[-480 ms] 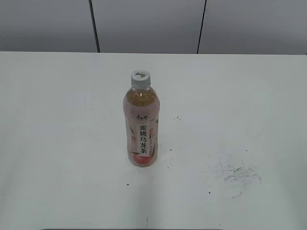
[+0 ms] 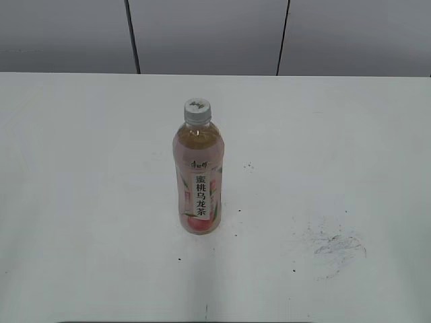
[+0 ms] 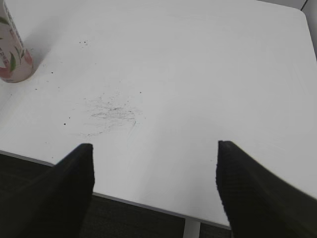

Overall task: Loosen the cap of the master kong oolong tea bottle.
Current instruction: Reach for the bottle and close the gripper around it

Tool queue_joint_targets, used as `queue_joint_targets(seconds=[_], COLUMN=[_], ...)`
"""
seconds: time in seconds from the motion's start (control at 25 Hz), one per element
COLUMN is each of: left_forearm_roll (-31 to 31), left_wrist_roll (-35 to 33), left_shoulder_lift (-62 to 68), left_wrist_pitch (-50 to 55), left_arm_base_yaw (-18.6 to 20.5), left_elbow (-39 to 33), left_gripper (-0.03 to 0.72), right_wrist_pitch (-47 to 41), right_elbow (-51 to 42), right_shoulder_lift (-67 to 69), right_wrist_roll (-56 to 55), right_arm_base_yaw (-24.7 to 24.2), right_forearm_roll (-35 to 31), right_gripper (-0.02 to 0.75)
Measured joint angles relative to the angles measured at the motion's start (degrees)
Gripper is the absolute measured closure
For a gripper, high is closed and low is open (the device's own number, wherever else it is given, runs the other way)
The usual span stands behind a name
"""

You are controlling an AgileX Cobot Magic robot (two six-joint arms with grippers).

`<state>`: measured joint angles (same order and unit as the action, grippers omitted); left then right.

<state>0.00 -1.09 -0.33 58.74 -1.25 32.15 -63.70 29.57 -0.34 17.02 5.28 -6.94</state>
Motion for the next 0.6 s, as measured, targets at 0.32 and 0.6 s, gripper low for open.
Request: queue_joint_targets(seconds=[0.32, 0.6], left_forearm_roll=[0.0, 0.0], left_wrist_roll=[0.0, 0.0], left_shoulder_lift=[0.0, 0.0], left_wrist_pitch=[0.0, 0.0], left_arm_base_yaw=[0.0, 0.0], left_elbow=[0.0, 0.0], left_gripper=[0.190, 0.190], right_wrist_pitch=[0.0, 0.0], right_elbow=[0.0, 0.0], right_shoulder_lift=[0.0, 0.0], right_wrist_roll=[0.0, 0.0], right_arm_base_yaw=[0.0, 0.0], right_forearm_roll=[0.0, 0.0], right_gripper=[0.160, 0.160])
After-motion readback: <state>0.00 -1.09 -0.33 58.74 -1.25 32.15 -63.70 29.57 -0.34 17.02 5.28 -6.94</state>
